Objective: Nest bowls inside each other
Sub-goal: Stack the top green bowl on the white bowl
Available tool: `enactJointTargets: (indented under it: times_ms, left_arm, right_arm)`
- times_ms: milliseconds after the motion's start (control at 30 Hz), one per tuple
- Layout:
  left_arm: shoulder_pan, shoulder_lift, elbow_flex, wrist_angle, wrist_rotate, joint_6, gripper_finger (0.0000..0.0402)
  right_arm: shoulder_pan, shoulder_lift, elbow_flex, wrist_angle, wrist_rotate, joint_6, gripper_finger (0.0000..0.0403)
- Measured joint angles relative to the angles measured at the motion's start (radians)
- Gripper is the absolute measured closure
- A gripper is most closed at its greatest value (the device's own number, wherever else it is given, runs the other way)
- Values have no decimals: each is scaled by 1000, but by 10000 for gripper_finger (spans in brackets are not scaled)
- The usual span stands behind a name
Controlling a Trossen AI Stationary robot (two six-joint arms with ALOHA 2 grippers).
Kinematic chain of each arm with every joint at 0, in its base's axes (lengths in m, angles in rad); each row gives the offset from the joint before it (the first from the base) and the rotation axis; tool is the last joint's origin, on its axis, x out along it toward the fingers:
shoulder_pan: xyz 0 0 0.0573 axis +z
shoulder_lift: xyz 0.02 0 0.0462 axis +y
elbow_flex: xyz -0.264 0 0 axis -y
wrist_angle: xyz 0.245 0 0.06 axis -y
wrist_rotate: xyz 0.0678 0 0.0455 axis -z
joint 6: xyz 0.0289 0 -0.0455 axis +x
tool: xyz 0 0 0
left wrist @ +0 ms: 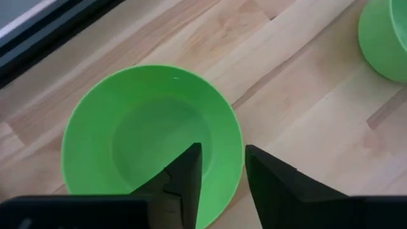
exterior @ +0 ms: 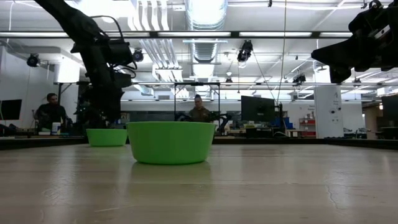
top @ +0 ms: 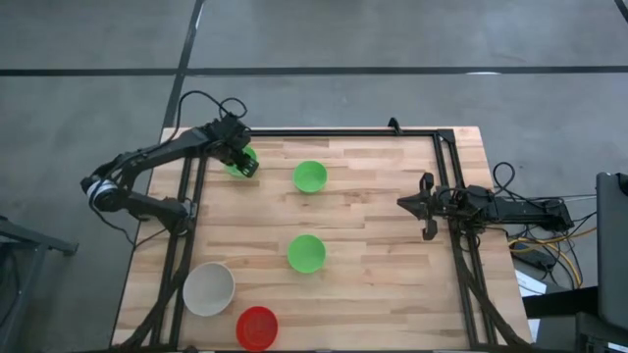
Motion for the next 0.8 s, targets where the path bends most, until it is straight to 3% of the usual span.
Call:
enactJointTargets:
  times_ms: [800]
  left_arm:
    - [5, 117, 0, 21, 58, -8, 241]
  right_arm:
    - [0, 0, 0, 0, 0, 0, 369]
